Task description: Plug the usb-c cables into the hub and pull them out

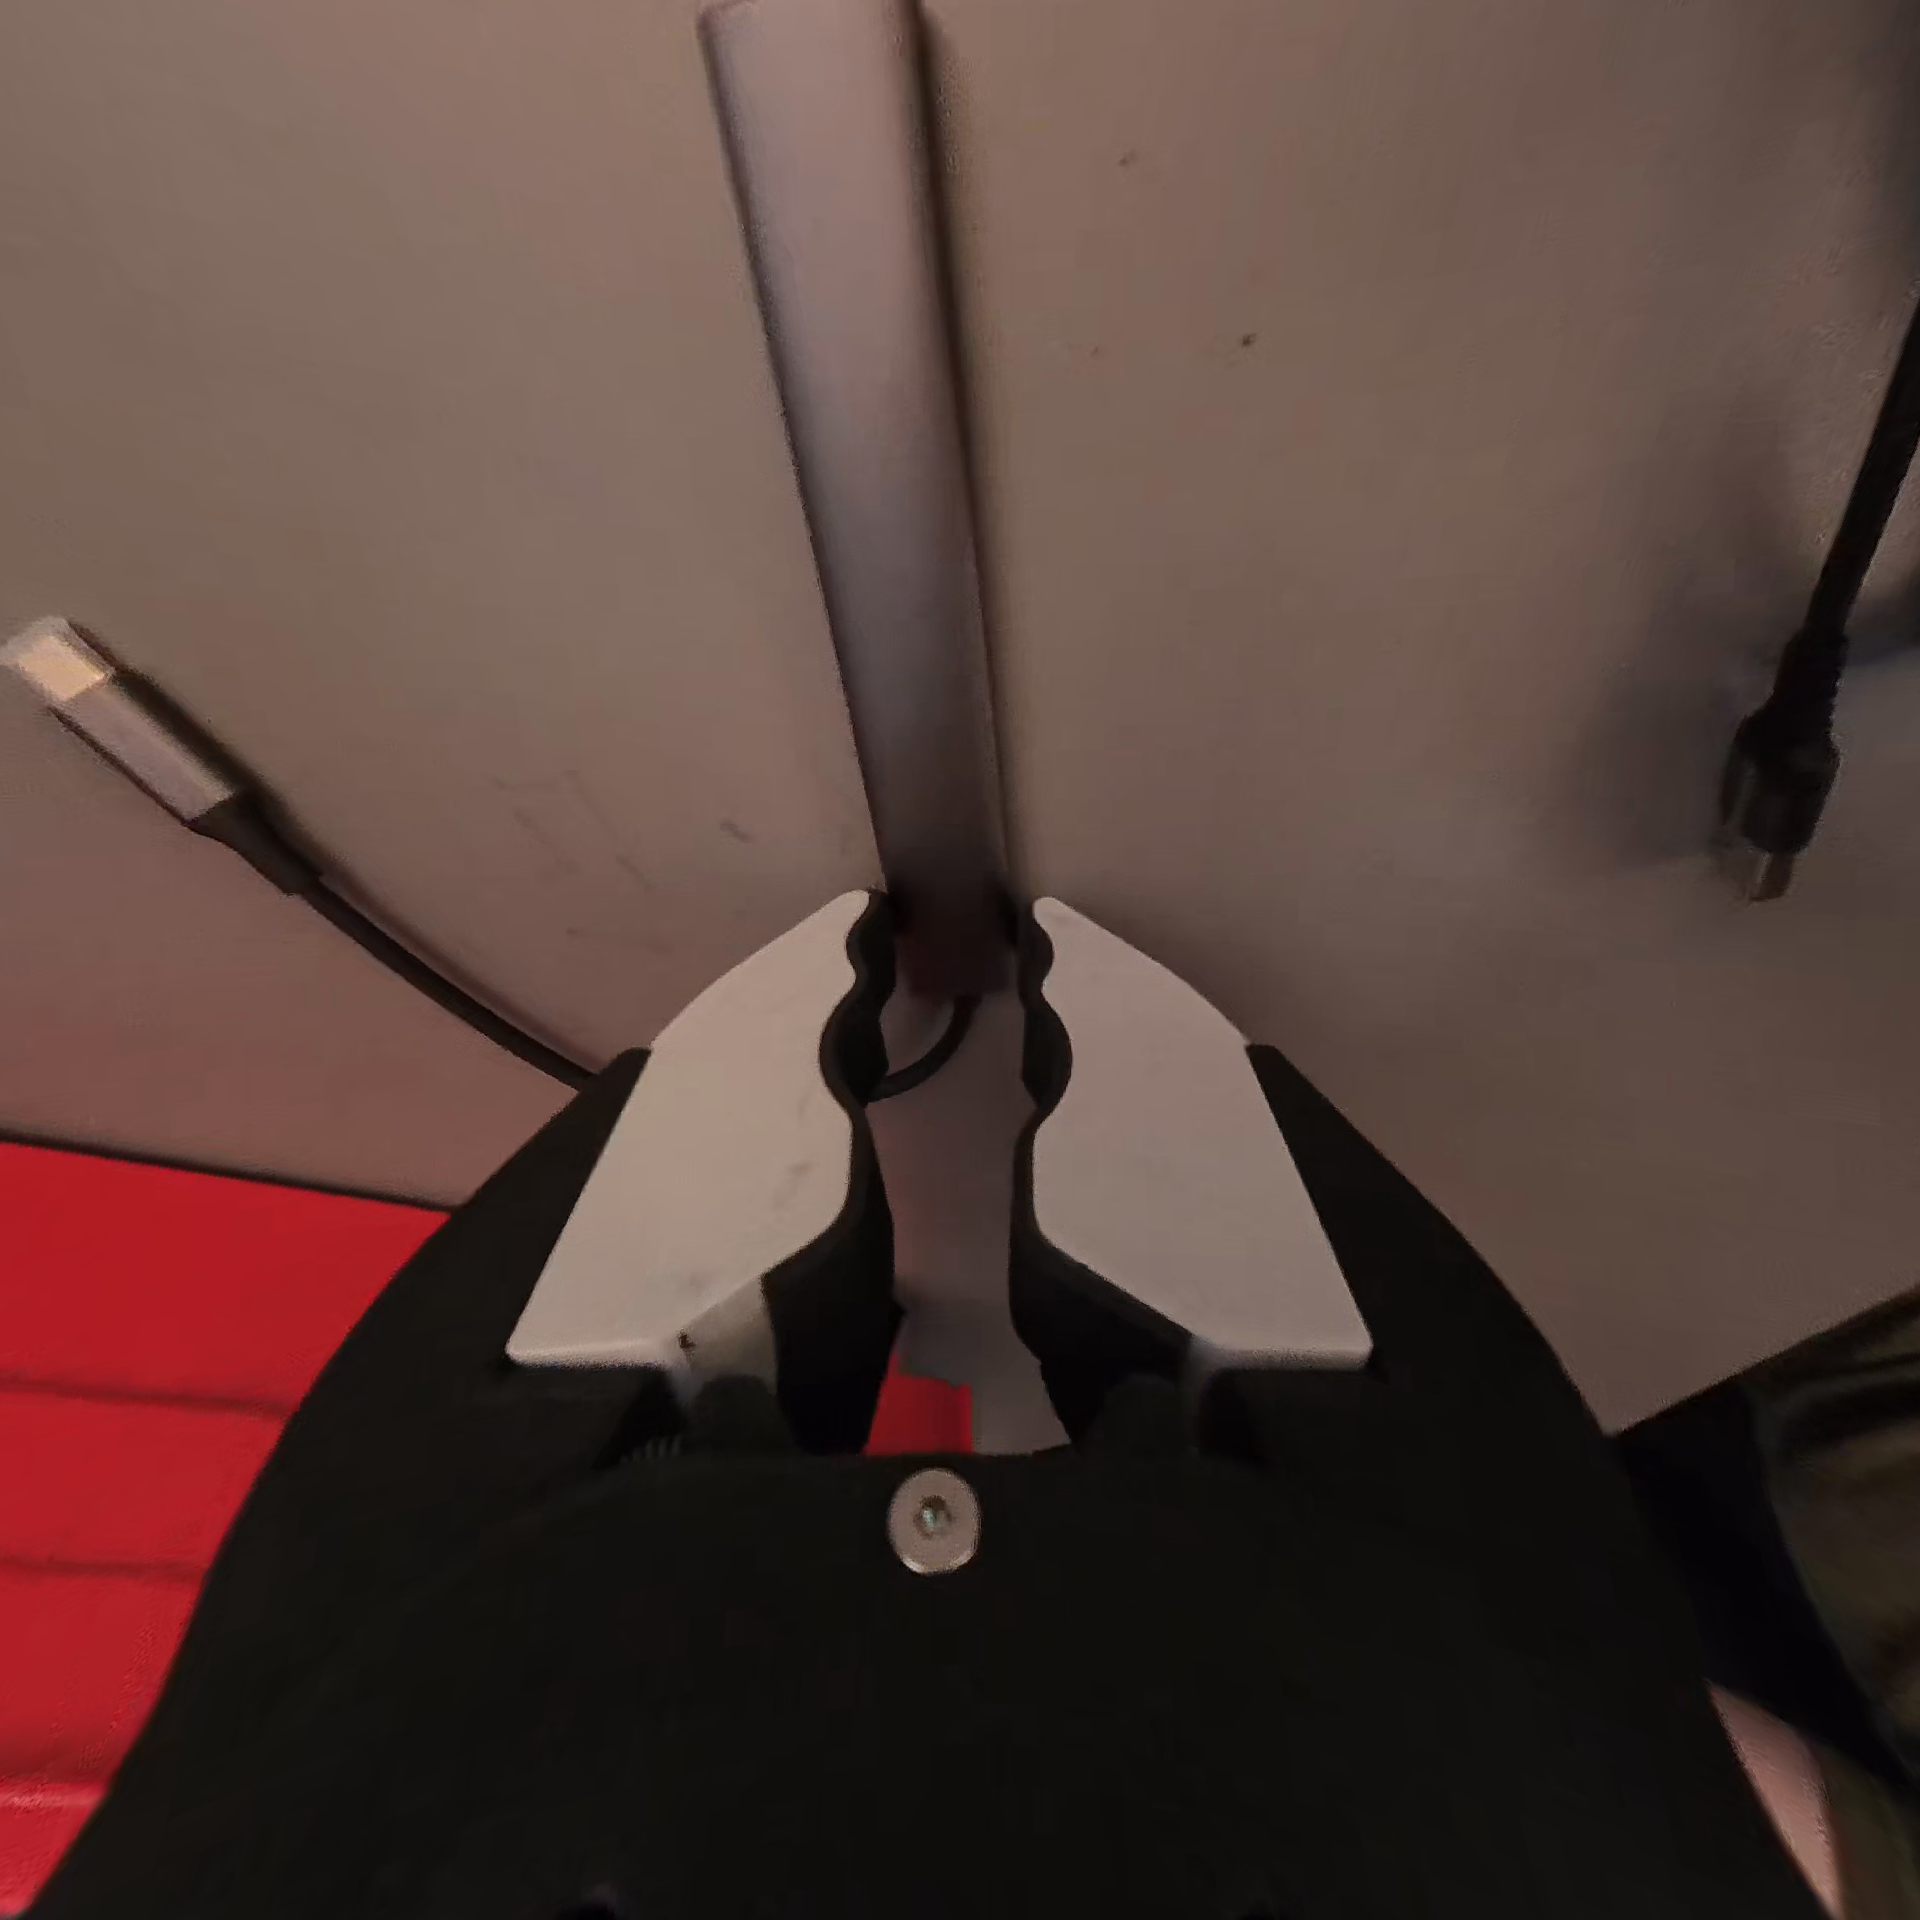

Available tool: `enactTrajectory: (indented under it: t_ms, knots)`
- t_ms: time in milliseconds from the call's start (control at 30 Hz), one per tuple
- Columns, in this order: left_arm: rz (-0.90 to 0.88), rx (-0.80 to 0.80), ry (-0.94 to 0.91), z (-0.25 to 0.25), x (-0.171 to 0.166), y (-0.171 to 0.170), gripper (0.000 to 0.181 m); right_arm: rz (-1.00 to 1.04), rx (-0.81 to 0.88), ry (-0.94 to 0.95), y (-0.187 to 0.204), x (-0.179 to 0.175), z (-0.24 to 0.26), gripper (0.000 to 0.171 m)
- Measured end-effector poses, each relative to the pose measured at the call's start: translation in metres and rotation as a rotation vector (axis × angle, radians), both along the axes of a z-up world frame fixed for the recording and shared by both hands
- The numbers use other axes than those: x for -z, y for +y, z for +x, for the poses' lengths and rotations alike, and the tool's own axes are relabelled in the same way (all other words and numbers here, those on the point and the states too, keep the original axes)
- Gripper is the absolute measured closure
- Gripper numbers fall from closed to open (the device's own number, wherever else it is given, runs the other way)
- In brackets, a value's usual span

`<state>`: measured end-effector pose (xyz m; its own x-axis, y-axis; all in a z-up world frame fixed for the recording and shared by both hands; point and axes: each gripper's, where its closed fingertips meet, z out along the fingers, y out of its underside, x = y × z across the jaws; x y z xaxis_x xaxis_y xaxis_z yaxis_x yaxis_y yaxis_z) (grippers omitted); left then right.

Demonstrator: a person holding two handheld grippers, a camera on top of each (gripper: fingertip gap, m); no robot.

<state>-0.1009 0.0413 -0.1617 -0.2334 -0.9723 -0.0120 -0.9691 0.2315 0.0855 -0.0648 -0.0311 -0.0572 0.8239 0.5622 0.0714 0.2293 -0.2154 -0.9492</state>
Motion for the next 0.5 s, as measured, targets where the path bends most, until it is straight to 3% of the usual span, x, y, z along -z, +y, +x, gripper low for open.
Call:
enactTrajectory:
  t_ms: [267, 500]
  knots:
    - [-0.219, -0.171, -0.168, 0.031, -0.006, -0.001, 0.160, -0.059, 0.098, 0.107, 0.007, 0.003, 0.021, 0.162]
    - [-0.570, -0.249, -0.381, 0.059, -0.042, -0.023, 0.160, -0.118, 0.262, 0.227, 0.013, 0.007, 0.041, 0.162]
